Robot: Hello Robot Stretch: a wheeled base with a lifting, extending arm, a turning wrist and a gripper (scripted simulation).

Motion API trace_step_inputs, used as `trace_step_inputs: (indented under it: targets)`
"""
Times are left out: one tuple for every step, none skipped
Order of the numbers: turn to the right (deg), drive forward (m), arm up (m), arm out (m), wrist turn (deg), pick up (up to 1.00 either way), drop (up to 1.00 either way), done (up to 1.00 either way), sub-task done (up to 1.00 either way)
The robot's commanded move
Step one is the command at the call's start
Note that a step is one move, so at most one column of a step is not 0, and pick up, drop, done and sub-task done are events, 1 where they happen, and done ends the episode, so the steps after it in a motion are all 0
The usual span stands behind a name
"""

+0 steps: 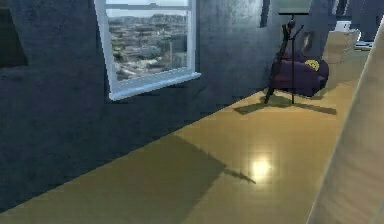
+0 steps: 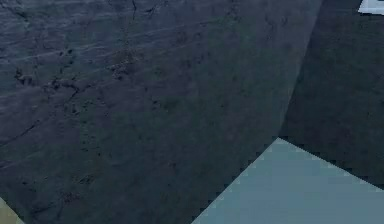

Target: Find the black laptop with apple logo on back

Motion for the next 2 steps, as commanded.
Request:
trace_step_inputs:
  targets:
    - [-18.0,0.00,0.00,0.00,0.0,0.00,0.00,0.00,0.00]
    - [0.0,0.35,0.00,0.00,0.0,0.00,0.00,0.00,0.00]
